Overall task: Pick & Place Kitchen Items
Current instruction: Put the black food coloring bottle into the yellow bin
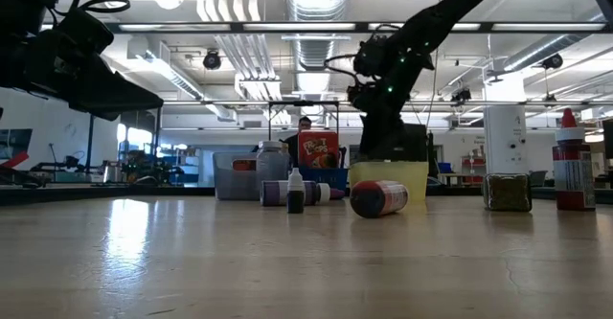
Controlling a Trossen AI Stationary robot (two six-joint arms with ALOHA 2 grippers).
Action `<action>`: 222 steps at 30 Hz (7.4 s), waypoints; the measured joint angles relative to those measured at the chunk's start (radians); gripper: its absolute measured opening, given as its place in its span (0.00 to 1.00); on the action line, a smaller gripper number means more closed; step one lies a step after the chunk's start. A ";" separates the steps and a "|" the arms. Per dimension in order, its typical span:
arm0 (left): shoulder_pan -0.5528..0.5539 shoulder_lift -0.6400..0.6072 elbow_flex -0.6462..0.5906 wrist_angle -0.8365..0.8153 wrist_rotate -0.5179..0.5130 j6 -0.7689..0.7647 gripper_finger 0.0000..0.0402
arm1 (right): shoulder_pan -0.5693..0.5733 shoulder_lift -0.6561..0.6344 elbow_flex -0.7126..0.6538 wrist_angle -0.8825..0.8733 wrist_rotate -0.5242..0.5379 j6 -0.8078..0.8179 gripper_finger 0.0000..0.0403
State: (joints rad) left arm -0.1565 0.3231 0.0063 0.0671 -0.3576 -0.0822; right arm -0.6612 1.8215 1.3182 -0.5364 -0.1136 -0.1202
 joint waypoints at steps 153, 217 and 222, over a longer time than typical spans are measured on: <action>0.000 0.001 0.000 0.000 0.000 0.000 0.27 | 0.635 -0.048 -0.004 -0.029 0.120 0.125 0.17; 0.000 0.001 0.000 0.000 0.000 0.000 0.27 | -0.021 -0.325 -0.309 0.199 0.065 0.155 0.17; 0.000 0.001 0.000 0.000 0.000 0.000 0.27 | -0.021 -0.245 -0.295 0.219 0.061 0.165 0.19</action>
State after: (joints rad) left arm -0.1562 0.3244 0.0063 0.0669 -0.3576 -0.0822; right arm -0.6819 1.5769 1.0229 -0.3177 -0.0525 0.0444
